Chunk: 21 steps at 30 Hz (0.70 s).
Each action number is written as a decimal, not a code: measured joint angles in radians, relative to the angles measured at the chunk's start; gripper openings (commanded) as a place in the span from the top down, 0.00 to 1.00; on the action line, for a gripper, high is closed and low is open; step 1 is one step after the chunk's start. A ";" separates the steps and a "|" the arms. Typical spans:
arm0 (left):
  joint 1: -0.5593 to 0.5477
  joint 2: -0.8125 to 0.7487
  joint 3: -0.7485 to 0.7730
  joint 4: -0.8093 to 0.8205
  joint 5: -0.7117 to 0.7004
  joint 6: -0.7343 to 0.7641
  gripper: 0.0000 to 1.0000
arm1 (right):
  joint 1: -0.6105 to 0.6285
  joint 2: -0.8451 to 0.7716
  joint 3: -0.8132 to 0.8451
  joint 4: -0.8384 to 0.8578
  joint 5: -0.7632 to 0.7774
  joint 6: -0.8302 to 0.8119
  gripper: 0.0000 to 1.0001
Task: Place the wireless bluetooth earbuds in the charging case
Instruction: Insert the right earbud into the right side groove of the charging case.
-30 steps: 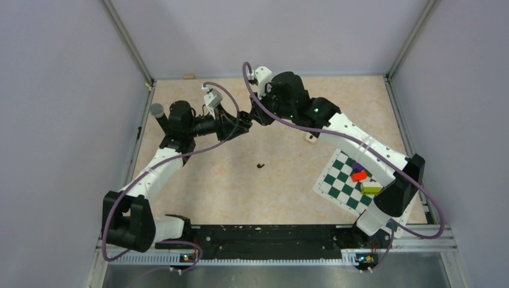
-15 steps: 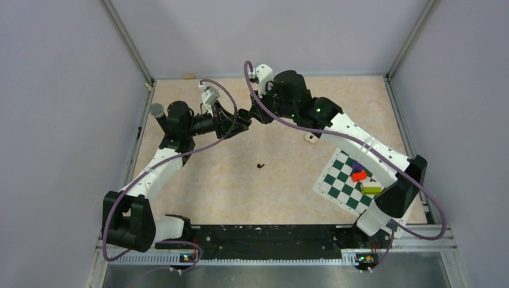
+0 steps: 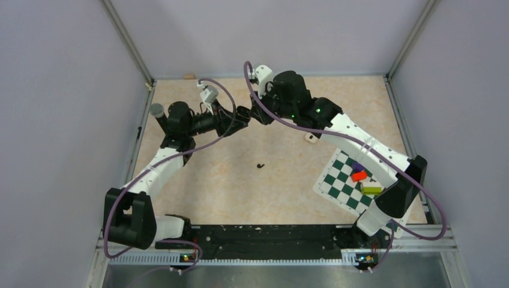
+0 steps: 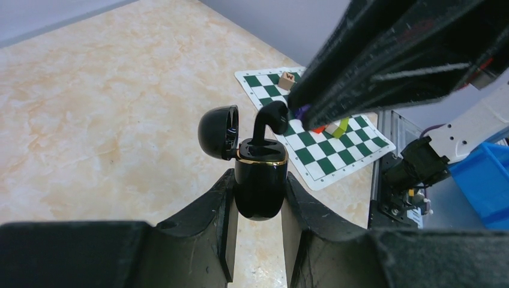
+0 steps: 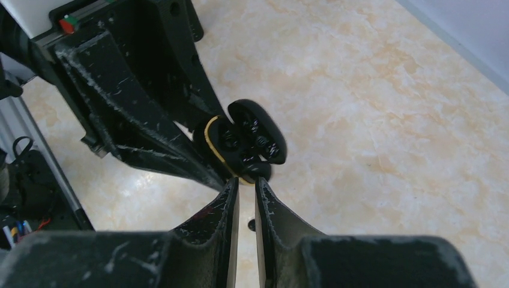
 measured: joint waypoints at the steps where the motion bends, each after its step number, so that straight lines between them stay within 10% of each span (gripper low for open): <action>1: 0.000 0.002 -0.001 0.000 -0.005 -0.001 1.00 | 0.000 0.000 0.000 -0.001 -0.006 0.001 0.85; 6: 0.000 0.003 -0.001 0.033 -0.023 -0.003 1.00 | 0.011 0.000 0.000 -0.028 -0.047 0.015 0.82; 21: 0.000 0.002 -0.006 0.081 0.002 0.007 1.00 | 0.014 -0.026 0.149 -0.140 -0.163 -0.083 0.28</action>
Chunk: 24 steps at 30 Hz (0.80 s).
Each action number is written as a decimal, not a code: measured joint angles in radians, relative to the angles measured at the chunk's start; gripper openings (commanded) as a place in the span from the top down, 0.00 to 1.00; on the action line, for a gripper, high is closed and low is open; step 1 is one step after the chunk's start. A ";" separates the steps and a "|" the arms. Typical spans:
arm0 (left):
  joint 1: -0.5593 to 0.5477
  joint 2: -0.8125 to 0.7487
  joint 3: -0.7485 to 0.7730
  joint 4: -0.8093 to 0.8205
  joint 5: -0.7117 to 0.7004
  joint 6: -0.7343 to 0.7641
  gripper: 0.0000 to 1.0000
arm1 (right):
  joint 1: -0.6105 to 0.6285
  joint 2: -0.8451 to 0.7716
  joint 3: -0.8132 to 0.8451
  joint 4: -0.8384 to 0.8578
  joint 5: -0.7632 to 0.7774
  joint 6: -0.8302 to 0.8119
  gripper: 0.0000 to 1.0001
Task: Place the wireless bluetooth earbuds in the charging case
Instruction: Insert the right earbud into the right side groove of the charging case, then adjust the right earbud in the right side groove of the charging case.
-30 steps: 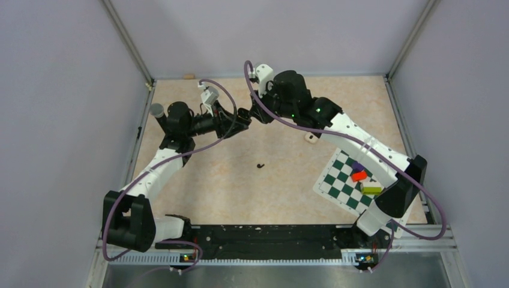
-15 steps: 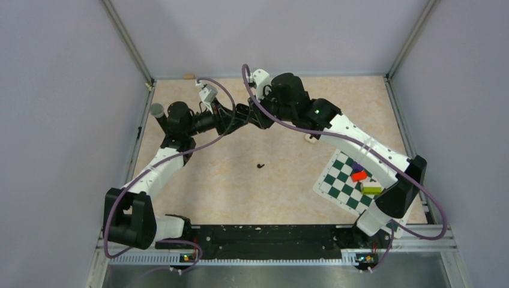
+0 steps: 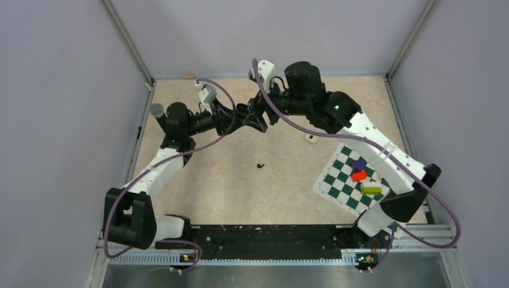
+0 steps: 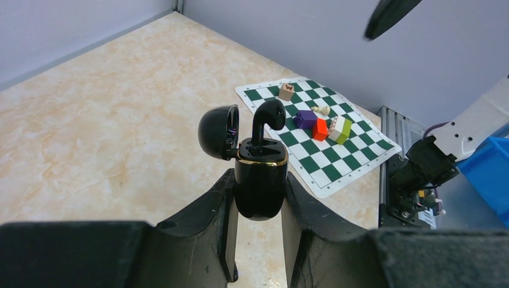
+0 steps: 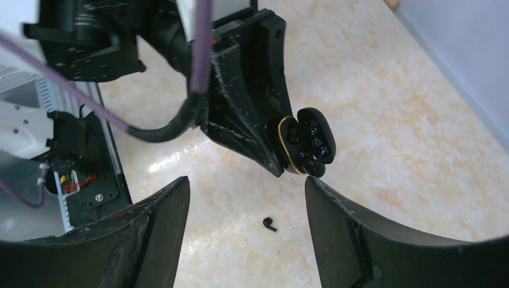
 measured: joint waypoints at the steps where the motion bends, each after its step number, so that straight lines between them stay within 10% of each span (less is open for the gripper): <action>1: 0.000 0.000 -0.002 0.013 0.007 -0.006 1.00 | -0.002 -0.019 0.003 -0.013 -0.026 -0.021 0.26; 13: 0.014 -0.022 -0.193 0.691 0.080 -0.373 1.00 | -0.174 -0.308 -0.248 0.077 -0.190 -0.157 0.08; 24: -0.024 -0.001 -0.329 0.939 0.004 -0.463 1.00 | -0.196 -0.294 -0.488 0.316 -0.236 -0.073 0.02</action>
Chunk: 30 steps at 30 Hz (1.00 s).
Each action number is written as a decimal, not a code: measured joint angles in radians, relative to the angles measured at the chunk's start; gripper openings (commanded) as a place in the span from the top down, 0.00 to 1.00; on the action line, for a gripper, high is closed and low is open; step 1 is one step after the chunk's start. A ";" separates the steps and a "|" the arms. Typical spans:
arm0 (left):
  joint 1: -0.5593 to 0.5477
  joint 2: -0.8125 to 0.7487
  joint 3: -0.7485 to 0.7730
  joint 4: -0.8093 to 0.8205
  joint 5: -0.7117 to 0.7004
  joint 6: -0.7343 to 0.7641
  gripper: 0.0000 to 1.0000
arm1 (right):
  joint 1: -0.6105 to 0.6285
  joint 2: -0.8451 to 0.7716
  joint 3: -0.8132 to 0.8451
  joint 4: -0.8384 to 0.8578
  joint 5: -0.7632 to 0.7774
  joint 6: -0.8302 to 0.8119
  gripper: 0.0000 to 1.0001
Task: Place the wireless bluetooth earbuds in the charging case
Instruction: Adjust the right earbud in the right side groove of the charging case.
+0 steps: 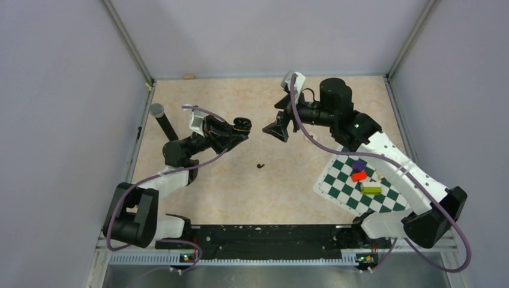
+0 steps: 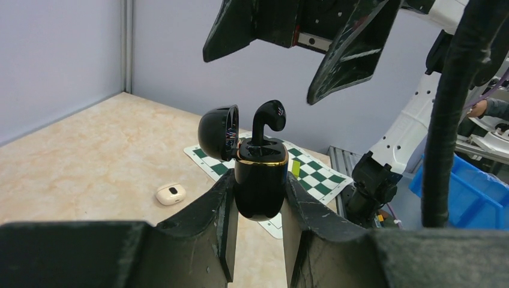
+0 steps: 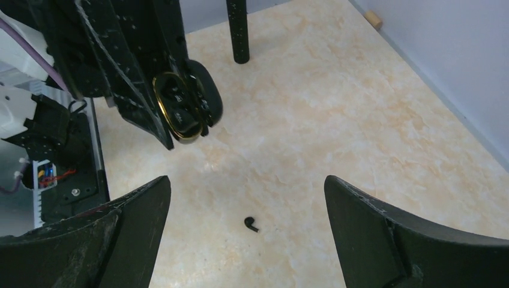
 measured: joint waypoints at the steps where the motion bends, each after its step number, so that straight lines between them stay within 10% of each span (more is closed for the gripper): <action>1: -0.006 0.012 0.000 0.005 -0.005 0.000 1.00 | 0.000 0.003 0.000 0.015 -0.010 0.014 0.02; 30: -0.034 0.060 0.000 0.026 -0.013 0.004 1.00 | 0.060 0.087 0.019 0.079 0.143 0.090 0.01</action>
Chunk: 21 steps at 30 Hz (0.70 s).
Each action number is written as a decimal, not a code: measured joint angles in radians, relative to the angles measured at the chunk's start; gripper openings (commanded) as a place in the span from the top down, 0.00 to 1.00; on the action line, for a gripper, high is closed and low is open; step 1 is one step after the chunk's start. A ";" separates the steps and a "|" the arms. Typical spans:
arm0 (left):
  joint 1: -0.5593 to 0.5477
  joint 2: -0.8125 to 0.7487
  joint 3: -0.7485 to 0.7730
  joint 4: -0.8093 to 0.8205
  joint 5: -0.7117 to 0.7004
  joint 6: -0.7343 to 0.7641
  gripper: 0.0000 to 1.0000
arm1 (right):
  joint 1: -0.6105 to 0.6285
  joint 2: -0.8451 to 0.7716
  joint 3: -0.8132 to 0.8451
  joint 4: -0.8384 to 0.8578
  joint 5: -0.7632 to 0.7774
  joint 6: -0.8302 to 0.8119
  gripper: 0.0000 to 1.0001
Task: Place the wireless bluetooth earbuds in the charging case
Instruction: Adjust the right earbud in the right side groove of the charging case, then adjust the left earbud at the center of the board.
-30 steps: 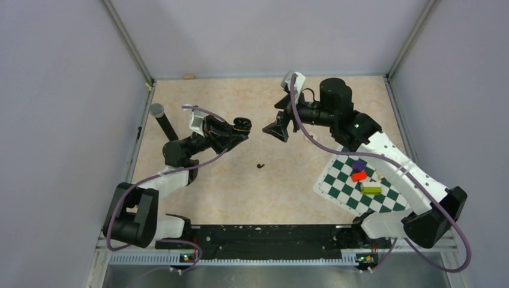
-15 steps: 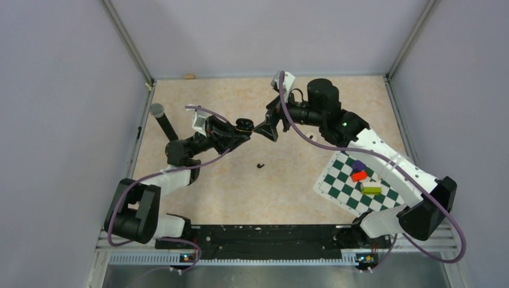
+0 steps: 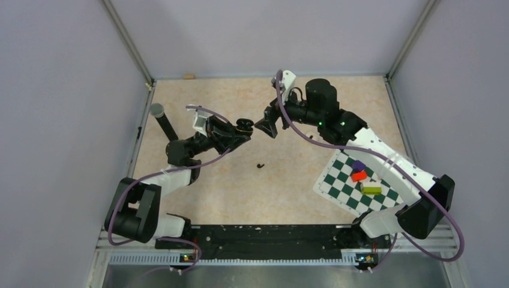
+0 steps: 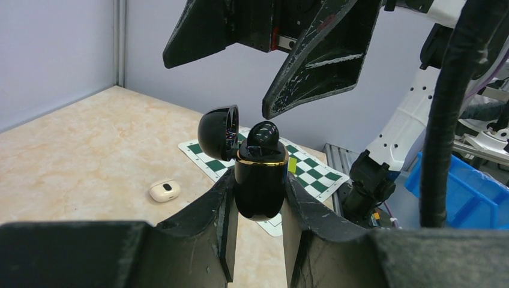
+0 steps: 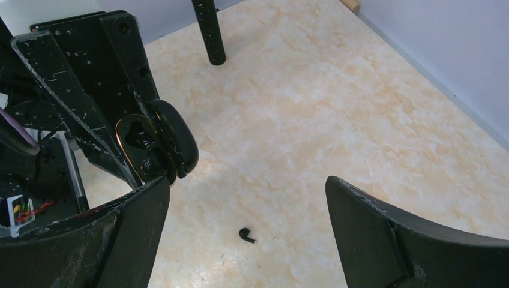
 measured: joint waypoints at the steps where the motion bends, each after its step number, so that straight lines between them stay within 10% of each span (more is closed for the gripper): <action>1: 0.000 0.000 0.000 0.000 0.000 0.000 1.00 | 0.000 0.000 0.000 0.000 0.006 -0.002 0.01; 21: 0.208 -0.064 0.063 -0.099 0.035 0.081 1.00 | 0.000 -0.006 -0.184 -0.008 0.031 -0.232 0.13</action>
